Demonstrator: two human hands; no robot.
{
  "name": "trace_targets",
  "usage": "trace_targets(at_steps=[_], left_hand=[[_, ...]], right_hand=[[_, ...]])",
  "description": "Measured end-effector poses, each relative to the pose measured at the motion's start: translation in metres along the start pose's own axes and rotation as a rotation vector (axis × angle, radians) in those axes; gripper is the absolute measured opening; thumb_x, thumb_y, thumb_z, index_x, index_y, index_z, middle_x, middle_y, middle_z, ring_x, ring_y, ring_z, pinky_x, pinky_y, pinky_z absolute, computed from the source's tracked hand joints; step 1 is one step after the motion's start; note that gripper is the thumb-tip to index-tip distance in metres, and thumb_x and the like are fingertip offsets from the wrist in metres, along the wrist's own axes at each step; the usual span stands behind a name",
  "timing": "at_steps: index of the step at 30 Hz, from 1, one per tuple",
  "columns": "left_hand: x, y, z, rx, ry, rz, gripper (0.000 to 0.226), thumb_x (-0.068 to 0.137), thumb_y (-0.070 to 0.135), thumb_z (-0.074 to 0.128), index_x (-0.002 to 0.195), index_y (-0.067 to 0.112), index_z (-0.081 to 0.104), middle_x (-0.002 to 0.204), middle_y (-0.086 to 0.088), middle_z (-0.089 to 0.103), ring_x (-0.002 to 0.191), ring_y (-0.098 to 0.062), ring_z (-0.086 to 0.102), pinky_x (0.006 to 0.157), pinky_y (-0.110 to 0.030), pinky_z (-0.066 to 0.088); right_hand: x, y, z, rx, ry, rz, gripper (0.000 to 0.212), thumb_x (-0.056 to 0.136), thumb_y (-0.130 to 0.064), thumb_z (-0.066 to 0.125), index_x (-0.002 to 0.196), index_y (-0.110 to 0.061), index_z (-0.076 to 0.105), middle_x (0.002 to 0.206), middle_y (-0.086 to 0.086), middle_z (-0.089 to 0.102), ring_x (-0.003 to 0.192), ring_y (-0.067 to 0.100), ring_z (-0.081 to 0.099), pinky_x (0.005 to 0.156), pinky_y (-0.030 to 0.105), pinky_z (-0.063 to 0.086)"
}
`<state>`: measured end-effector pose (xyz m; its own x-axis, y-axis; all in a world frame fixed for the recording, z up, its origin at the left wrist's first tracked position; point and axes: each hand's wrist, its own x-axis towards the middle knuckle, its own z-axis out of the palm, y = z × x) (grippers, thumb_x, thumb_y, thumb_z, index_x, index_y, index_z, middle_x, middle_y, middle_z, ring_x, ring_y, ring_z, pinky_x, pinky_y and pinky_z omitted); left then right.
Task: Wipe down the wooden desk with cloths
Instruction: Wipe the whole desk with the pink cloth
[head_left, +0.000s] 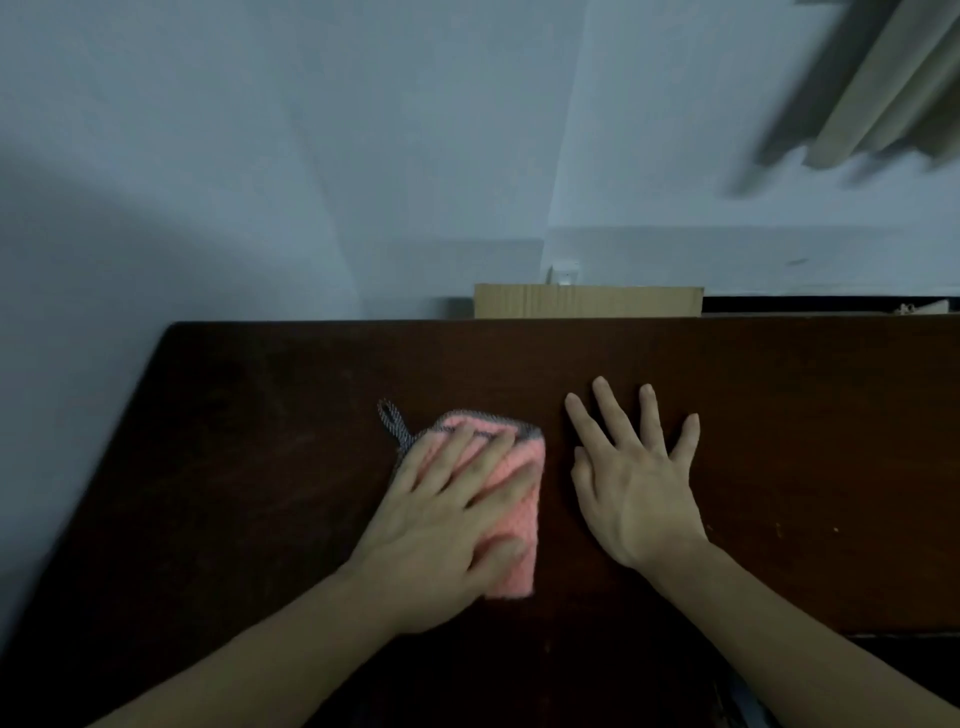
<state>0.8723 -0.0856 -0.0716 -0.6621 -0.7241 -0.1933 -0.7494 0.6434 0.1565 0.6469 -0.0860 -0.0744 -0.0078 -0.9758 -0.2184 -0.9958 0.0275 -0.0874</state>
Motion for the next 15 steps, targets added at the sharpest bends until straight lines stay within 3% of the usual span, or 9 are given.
trace_targets(at_steps=[3, 7, 11, 15], left_hand=[[-0.003, -0.029, 0.000, 0.034, 0.003, 0.044, 0.066, 0.101, 0.069, 0.016, 0.157, 0.048, -0.012, 0.167, 0.015, -0.019, 0.154, -0.017, -0.021, 0.123, -0.046, -0.013], [0.048, -0.069, -0.012, 0.045, 0.091, -0.221, 0.071, 0.090, 0.072, -0.005, 0.157, 0.048, -0.014, 0.169, 0.012, -0.011, 0.156, -0.024, -0.004, 0.124, -0.049, -0.004], [0.087, -0.085, -0.019, -0.003, 0.098, -0.443, 0.068, 0.098, 0.070, 0.006, 0.160, 0.044, -0.004, 0.171, 0.005, -0.005, 0.156, -0.031, -0.001, 0.124, -0.054, -0.001], [0.072, -0.067, -0.017, -0.023, 0.111, -0.473, 0.068, 0.099, 0.066, 0.009, 0.161, 0.042, -0.004, 0.171, 0.004, -0.008, 0.156, -0.030, -0.005, 0.124, -0.053, -0.001]], right_hand=[[0.000, -0.001, 0.000, -0.013, -0.005, 0.009, 0.078, 0.086, -0.053, -0.010, 0.161, -0.035, 0.005, 0.171, -0.001, -0.002, 0.155, 0.039, -0.009, 0.117, 0.071, -0.002], [-0.003, 0.001, 0.001, -0.016, 0.010, 0.009, 0.079, 0.086, -0.053, -0.012, 0.161, -0.037, 0.003, 0.170, -0.003, -0.005, 0.154, 0.038, -0.012, 0.116, 0.070, -0.006], [-0.005, 0.003, -0.001, -0.019, 0.010, -0.001, 0.079, 0.085, -0.054, -0.011, 0.161, -0.037, 0.003, 0.170, -0.003, -0.005, 0.154, 0.038, -0.011, 0.116, 0.070, -0.005], [-0.005, -0.001, -0.001, 0.002, 0.026, 0.000, 0.064, 0.098, -0.050, 0.004, 0.161, -0.036, 0.006, 0.171, -0.002, -0.002, 0.155, 0.039, -0.011, 0.116, 0.071, -0.005]])
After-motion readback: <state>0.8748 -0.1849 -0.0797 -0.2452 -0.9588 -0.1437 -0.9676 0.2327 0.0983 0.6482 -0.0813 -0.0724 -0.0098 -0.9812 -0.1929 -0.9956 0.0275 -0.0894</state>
